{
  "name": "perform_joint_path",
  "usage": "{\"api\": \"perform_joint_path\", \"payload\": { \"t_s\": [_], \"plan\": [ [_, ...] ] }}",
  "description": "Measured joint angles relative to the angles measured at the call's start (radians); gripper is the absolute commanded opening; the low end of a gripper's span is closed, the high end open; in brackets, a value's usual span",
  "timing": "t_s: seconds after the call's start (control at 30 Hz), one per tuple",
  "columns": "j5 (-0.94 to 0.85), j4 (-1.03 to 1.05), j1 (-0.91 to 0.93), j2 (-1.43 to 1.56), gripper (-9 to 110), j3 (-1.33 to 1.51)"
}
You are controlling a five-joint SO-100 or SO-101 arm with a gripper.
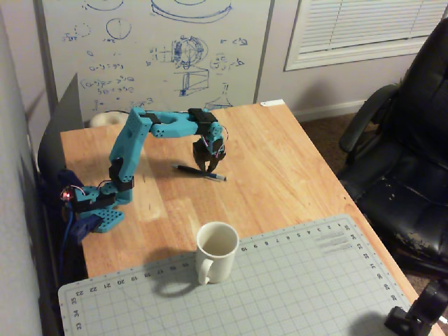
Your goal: Touch the pen.
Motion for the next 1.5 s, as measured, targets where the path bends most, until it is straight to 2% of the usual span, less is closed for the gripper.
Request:
{"api": "perform_joint_path", "payload": {
  "t_s": [1.5],
  "plan": [
    [0.002, 0.002, -0.002, -0.097, 1, -0.117]
  ]
}}
